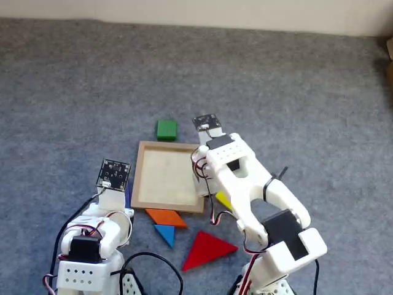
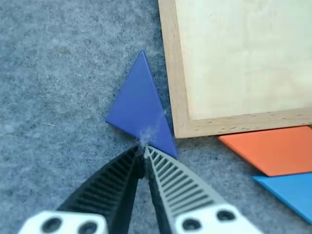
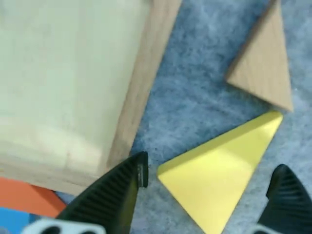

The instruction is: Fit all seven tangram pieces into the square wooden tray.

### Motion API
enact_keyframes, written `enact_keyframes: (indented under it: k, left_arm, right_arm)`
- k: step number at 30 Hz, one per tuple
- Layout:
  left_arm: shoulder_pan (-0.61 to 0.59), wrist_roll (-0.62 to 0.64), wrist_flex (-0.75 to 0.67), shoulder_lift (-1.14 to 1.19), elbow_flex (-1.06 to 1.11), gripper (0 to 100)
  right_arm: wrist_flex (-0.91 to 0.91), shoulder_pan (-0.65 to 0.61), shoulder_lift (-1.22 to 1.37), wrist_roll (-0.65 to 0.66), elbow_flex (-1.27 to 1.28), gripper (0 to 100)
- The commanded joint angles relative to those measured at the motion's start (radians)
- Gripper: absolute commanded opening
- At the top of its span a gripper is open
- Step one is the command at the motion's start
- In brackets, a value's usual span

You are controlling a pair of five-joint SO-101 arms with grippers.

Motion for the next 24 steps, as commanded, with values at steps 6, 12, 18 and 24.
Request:
enact_keyframes:
  k: [6,12,18,24]
  left_arm:
    - [0.005,-0.005,0.003,-0.041,0.021,0]
    - [0.005,-0.005,0.003,-0.041,0.021,0]
    - [0.005,-0.005,0.003,-0.041,0.021,0]
    - [0.007,-0.005,0.003,-0.041,0.021,0]
  right_arm:
    - [0.028,-0.008,-0.005,-0.006,-0.042,36.8]
    - [0.036,-0.007,-0.004,-0.006,-0.041,35.3]
    - [0.036,-0.005,-0.004,-0.006,-0.041,31.4]
    - [0.038,0.051,-0.002,-0.006,-0.039,31.1]
